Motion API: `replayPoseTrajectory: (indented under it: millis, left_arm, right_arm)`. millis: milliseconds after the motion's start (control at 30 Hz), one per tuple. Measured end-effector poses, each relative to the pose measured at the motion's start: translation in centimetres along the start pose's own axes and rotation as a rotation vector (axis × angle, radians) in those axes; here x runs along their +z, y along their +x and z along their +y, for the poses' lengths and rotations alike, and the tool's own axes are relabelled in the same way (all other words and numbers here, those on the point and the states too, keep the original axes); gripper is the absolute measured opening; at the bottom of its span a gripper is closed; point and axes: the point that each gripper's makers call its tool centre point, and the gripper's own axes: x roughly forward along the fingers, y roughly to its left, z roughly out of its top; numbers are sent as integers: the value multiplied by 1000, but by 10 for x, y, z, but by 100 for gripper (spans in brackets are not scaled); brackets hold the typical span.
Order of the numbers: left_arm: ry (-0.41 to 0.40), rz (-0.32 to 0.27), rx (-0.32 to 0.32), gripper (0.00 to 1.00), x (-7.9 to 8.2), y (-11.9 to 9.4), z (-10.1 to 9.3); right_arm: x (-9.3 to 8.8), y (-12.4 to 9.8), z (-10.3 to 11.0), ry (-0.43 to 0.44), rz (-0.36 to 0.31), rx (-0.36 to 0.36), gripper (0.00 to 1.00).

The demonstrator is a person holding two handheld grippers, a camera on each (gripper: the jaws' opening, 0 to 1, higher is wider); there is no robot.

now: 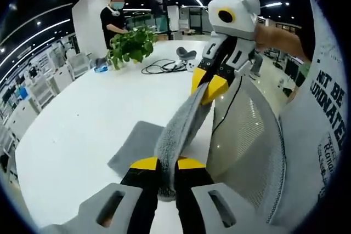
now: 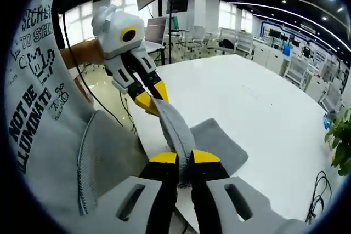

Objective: Fold the towel on the table until its edges align and the towel forms a compact rectangular stack.

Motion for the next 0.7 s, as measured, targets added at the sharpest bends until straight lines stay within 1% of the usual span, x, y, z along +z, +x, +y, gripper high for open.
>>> replayPoseTrajectory:
  millis: [133, 233, 333, 433, 500, 567, 700]
  left_arm:
    - [26, 9, -8, 10, -2, 9, 13]
    - [49, 21, -25, 10, -5, 17, 23]
    - [50, 28, -47, 10, -8, 26, 31]
    - [37, 28, -65, 10, -12, 35, 40]
    - [45, 31, -67, 10, -14, 42, 48]
    - [36, 36, -86, 10, -18, 52, 54]
    - [-9, 68, -120, 11, -30, 69, 60]
  right_arm:
    - [0, 8, -13, -14, 4, 1, 5]
    - [-1, 16, -23, 1, 9, 15, 5]
    - [-4, 23, -33, -2, 18, 27, 5]
    - [-5, 33, -48, -8, 21, 23, 5]
    - [-7, 40, -56, 3, 26, 31, 5]
    - [-12, 46, -62, 17, 43, 40, 5]
    - [-23, 60, -75, 44, 79, 56, 6]
